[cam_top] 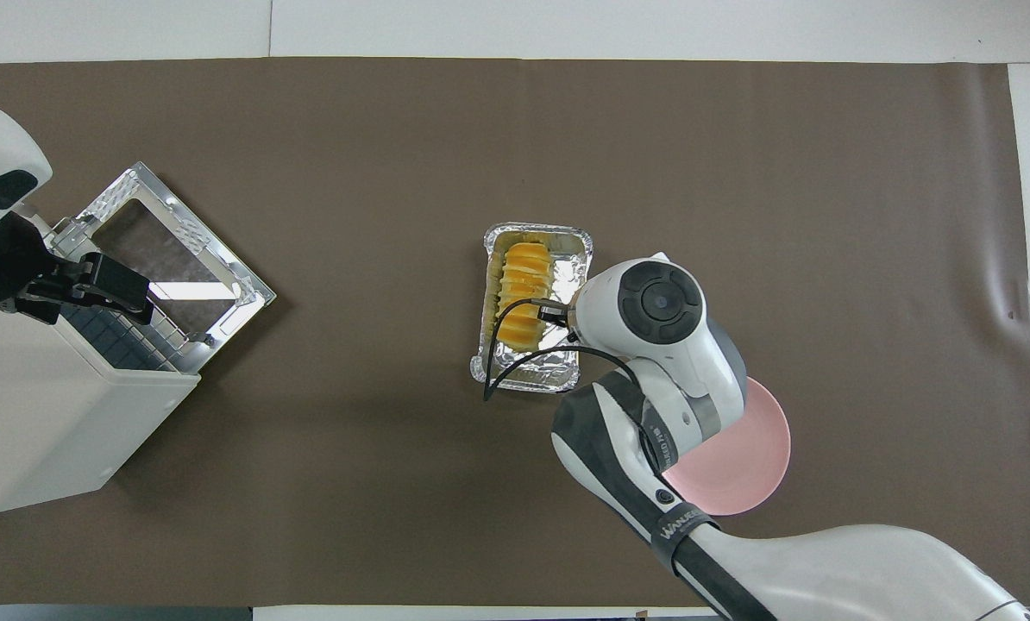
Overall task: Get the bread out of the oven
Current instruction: 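Slide the foil tray with the right gripper beside the pink plate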
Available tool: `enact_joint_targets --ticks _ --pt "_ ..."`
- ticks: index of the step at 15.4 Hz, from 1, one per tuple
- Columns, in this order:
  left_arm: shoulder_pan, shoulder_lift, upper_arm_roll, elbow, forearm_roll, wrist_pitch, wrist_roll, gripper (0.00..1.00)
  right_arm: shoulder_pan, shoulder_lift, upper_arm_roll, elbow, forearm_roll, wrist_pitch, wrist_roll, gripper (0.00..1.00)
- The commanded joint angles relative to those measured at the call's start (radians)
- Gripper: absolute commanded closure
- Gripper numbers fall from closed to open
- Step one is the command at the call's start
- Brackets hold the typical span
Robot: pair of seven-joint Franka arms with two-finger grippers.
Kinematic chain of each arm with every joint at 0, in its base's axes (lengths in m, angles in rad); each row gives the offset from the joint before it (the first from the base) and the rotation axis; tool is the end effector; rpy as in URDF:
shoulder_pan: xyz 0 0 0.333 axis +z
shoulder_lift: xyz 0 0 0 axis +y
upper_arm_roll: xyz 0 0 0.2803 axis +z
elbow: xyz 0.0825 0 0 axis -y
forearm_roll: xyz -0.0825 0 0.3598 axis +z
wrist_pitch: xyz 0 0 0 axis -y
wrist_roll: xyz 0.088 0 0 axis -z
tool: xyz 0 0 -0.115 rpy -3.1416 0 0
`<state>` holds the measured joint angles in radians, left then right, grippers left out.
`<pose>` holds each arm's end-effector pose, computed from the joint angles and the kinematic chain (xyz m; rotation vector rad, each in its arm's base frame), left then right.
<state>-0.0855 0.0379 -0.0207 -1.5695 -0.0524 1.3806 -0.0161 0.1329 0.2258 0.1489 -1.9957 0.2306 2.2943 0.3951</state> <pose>0.5119 -0.0612 0.5476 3.0786 -0.1451 -0.3554 0.5521 0.1644 0.3293 -2.8925 0.3856 0.0022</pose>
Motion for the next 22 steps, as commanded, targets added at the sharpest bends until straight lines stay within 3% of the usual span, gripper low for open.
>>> enact_joint_targets --ticks 1,6,14,15,16,17,22 --pt "0.009 -0.032 -0.001 -0.021 -0.014 0.008 -0.008 0.00 -0.119 -0.005 0.012 -0.006 0.069 -0.024 -0.207 1.00" --pt "0.009 -0.049 -0.001 -0.020 -0.014 0.008 -0.010 0.00 -0.217 0.006 0.011 -0.060 0.069 0.010 -0.390 1.00" --pt "0.007 -0.066 -0.001 -0.020 -0.014 0.006 -0.008 0.00 -0.242 0.012 0.009 -0.124 0.069 0.102 -0.532 1.00" --pt "0.007 -0.066 -0.001 -0.021 -0.014 0.006 -0.008 0.00 -0.240 0.014 0.009 -0.120 0.069 0.097 -0.532 0.46" --pt "0.007 -0.066 -0.001 -0.020 -0.014 0.006 -0.008 0.00 -0.236 0.012 0.009 -0.115 0.069 0.093 -0.526 0.10" --pt "0.007 -0.066 -0.001 -0.021 -0.014 0.006 -0.008 0.00 -0.236 0.004 0.009 -0.115 0.069 0.090 -0.526 0.00" --pt "0.007 -0.066 -0.001 -0.021 -0.014 0.006 -0.008 0.00 -0.227 -0.026 0.009 -0.035 0.061 -0.006 -0.432 0.00"
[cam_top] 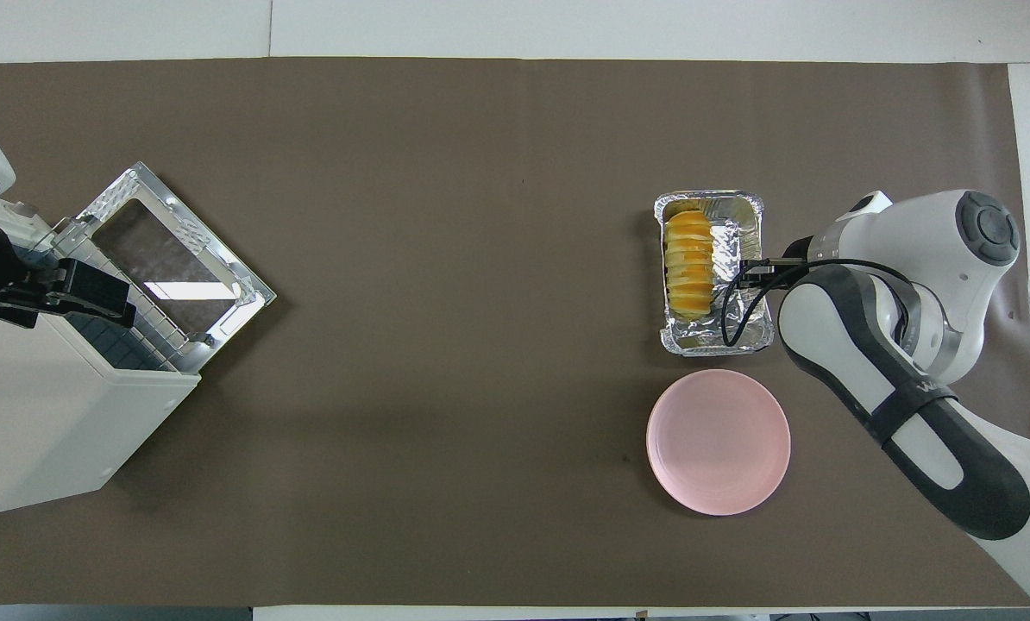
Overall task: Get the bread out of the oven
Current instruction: 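Slide the foil tray with the right gripper beside the pink plate, then grasp the bread slices in the tray with the right gripper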
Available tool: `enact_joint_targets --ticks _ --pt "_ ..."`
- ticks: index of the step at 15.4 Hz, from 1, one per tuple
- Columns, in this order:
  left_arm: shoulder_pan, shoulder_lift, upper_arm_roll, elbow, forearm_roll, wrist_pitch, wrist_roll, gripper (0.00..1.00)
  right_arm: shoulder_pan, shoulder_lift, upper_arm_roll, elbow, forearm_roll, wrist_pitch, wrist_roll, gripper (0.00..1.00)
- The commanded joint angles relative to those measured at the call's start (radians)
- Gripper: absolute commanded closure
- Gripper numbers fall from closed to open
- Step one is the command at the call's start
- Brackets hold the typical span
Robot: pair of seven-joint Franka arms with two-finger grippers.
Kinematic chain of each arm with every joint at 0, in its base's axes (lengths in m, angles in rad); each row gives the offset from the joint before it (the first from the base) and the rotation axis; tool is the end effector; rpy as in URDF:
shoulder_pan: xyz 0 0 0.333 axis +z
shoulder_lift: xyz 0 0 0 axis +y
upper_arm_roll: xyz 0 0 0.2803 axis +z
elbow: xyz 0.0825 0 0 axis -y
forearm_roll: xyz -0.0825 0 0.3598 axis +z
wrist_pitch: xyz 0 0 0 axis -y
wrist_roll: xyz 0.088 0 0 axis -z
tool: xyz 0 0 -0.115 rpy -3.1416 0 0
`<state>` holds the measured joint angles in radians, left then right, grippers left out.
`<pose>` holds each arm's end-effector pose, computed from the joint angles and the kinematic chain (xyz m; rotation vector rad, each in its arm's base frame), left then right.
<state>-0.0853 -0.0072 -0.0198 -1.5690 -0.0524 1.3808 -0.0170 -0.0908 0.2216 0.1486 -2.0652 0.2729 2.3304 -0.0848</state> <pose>0.5019 -0.0598 0.5708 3.0843 -0.1440 -0.2846 0.5600 0.0374 0.3055 -2.9065 0.0669 -0.0675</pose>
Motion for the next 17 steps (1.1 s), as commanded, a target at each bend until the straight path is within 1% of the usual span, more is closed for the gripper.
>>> enact_joint_targets --ticks 1,4,6,8,11,13,17 --pt "0.007 -0.020 -0.002 -0.022 -0.014 0.006 -0.009 0.00 0.009 -0.019 0.011 0.040 0.012 -0.037 0.072 0.00" --pt "0.007 -0.020 -0.002 -0.022 -0.014 0.006 -0.007 0.00 0.091 -0.013 0.008 0.054 -0.009 -0.008 0.164 0.00" --pt "0.007 -0.020 -0.002 -0.022 -0.014 0.006 -0.007 0.00 0.098 0.005 0.009 0.050 -0.073 0.021 0.183 0.00" --pt "0.007 -0.020 -0.002 -0.022 -0.014 0.006 -0.009 0.00 0.092 0.024 0.009 0.033 -0.077 0.050 0.174 0.00" --pt "0.007 -0.020 -0.002 -0.022 -0.014 0.006 -0.007 0.00 0.088 0.031 0.011 0.025 -0.077 0.052 0.174 0.00" --pt "0.007 -0.020 -0.002 -0.022 -0.014 0.006 -0.007 0.00 0.085 0.051 0.011 0.014 -0.077 0.072 0.174 0.01" --pt "0.007 -0.020 -0.002 -0.022 -0.014 0.006 -0.008 0.00 0.092 0.070 0.011 0.016 -0.075 0.079 0.175 0.12"
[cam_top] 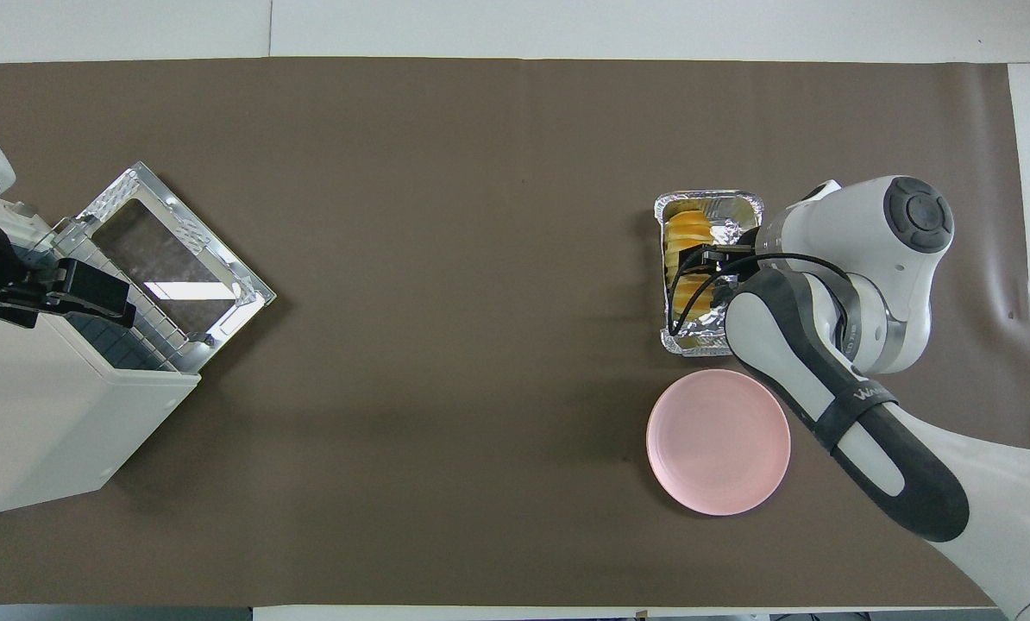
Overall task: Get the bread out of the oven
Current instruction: 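Grasp the bread slices in the tray with the right gripper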
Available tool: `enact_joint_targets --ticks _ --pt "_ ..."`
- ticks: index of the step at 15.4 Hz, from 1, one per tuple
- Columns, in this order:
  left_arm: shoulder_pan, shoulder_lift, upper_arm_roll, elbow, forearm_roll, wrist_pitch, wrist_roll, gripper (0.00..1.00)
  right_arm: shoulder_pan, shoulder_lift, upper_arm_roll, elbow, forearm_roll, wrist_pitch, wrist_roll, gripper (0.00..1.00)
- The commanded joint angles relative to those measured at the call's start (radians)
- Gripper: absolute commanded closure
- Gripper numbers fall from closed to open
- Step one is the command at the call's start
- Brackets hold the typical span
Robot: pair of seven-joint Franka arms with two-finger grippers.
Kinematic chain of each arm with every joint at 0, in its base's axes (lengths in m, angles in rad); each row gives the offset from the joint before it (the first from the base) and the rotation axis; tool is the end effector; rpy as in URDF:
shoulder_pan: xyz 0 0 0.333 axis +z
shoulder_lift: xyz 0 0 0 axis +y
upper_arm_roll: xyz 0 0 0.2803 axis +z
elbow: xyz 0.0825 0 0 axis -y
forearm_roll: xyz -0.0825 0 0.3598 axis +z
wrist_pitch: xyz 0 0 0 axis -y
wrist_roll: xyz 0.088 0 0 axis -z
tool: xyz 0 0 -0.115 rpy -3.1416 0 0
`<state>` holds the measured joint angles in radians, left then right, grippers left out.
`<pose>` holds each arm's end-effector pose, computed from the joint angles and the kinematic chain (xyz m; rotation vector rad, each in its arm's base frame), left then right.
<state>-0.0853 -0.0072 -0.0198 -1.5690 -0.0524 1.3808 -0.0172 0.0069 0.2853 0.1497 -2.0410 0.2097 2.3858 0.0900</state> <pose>0.5019 -0.0598 0.5708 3.0843 -0.1437 -0.2846 0.5643 0.0908 0.2847 -2.9422 0.1314 -0.0530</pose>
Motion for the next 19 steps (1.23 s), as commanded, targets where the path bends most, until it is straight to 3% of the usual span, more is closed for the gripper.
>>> enact_joint_targets --ticks 1,3,6,12,19 --pt "0.007 -0.020 -0.002 -0.022 -0.014 0.006 -0.007 0.00 -0.004 0.009 0.011 -0.008 -0.012 0.027 -0.003 0.18" --pt "0.007 -0.020 -0.002 -0.022 -0.014 0.006 -0.009 0.00 -0.004 0.014 0.011 -0.008 -0.012 0.027 -0.006 0.41" --pt "0.007 -0.020 -0.002 -0.022 -0.014 0.006 -0.007 0.00 -0.002 0.014 0.011 -0.007 -0.013 0.021 -0.024 0.98" --pt "0.007 -0.020 -0.002 -0.022 -0.014 0.006 -0.009 0.00 -0.004 -0.011 0.010 0.036 -0.012 -0.061 -0.082 1.00" --pt "0.007 -0.020 -0.002 -0.020 -0.014 0.006 -0.007 0.00 -0.005 -0.274 0.010 0.021 -0.012 -0.417 -0.004 1.00"
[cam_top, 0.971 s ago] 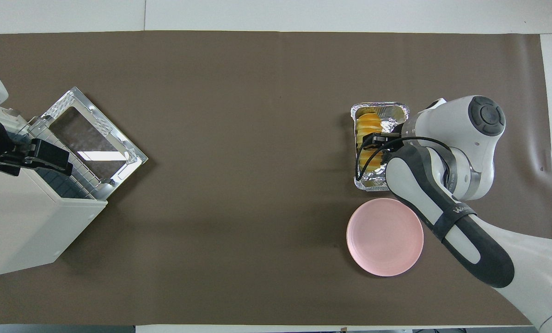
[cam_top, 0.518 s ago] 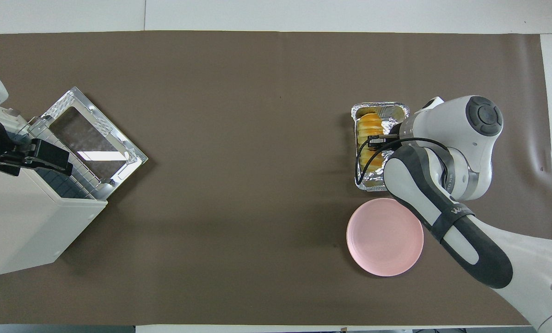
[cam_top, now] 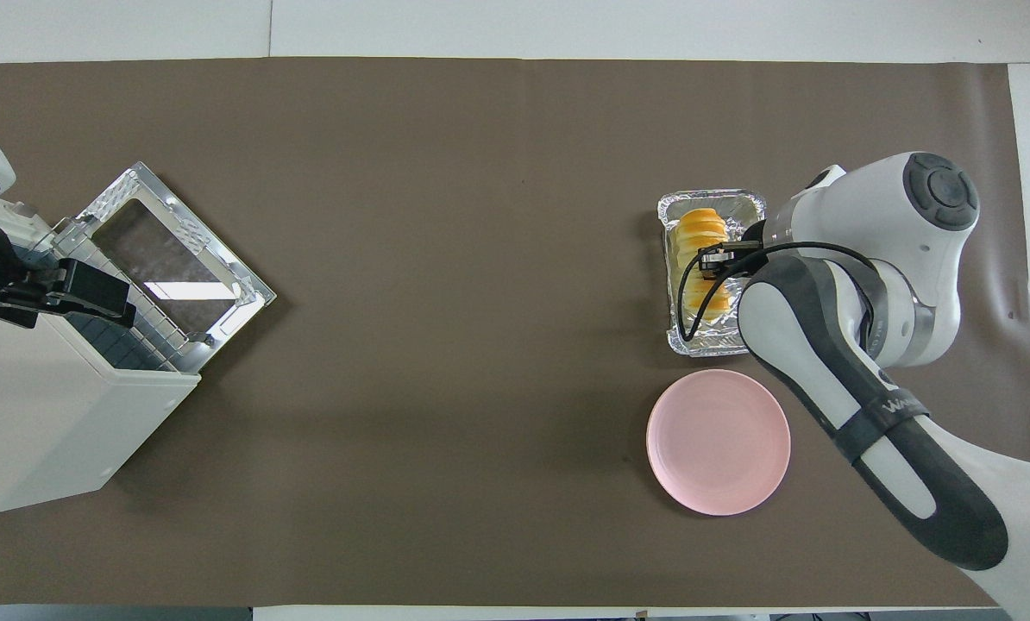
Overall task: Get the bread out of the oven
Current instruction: 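Grasp the bread slices in the tray with the right gripper, then lift the bread slices and lower them onto the pink plate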
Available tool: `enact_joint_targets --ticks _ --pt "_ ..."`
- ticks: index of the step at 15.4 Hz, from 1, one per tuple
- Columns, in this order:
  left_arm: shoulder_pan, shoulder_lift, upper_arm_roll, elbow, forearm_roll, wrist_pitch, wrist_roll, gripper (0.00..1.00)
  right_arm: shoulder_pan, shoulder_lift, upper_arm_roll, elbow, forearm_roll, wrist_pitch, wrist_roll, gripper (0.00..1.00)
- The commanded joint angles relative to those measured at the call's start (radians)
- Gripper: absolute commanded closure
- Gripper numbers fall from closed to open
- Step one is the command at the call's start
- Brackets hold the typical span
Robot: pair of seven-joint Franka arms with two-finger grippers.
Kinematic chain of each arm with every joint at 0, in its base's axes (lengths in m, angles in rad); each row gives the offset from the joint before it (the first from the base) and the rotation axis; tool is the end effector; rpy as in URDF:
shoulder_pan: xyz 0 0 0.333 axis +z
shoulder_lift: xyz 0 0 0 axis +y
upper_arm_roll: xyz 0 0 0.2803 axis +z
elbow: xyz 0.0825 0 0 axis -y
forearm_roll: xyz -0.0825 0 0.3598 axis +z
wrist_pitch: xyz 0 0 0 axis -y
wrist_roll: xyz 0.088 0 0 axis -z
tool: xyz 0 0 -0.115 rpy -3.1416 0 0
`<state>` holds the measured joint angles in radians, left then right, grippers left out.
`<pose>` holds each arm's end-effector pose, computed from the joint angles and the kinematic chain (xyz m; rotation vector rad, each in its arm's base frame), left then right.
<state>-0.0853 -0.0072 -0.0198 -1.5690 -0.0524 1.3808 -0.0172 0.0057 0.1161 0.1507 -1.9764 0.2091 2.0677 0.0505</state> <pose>0.5019 -0.0598 0.5708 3.0843 -0.1437 -0.2846 0.5447 0.0970 0.3790 -2.9445 -0.0043 0.0660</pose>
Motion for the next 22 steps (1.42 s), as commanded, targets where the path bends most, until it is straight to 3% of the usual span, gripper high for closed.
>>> enact_joint_targets --ticks 1,5,10,18,19,21,22 --pt "0.007 -0.020 -0.002 -0.022 -0.014 0.006 -0.007 0.00 0.003 -0.151 0.009 -0.073 -0.014 -0.151 0.066 1.00" --pt "0.007 -0.020 -0.002 -0.022 -0.014 0.006 -0.007 0.00 0.014 -0.281 0.010 -0.223 -0.016 -0.231 0.071 1.00" --pt "0.007 -0.020 -0.002 -0.020 -0.014 0.006 -0.007 0.00 0.063 -0.407 0.015 -0.485 -0.014 -0.085 0.071 1.00" --pt "0.007 -0.020 -0.002 -0.022 -0.014 0.006 -0.007 0.00 0.108 -0.405 0.016 -0.657 -0.013 0.126 0.080 1.00" --pt "0.007 -0.020 -0.002 -0.022 -0.014 0.006 -0.007 0.00 0.109 -0.403 0.016 -0.657 -0.011 0.124 0.083 0.88" --pt "0.007 -0.020 -0.002 -0.022 -0.014 0.006 -0.007 0.00 0.108 -0.398 0.016 -0.650 -0.011 0.117 0.086 0.13" --pt "0.007 -0.020 -0.002 -0.022 -0.014 0.006 -0.007 0.00 0.108 -0.398 0.016 -0.641 -0.011 0.112 0.086 0.00"
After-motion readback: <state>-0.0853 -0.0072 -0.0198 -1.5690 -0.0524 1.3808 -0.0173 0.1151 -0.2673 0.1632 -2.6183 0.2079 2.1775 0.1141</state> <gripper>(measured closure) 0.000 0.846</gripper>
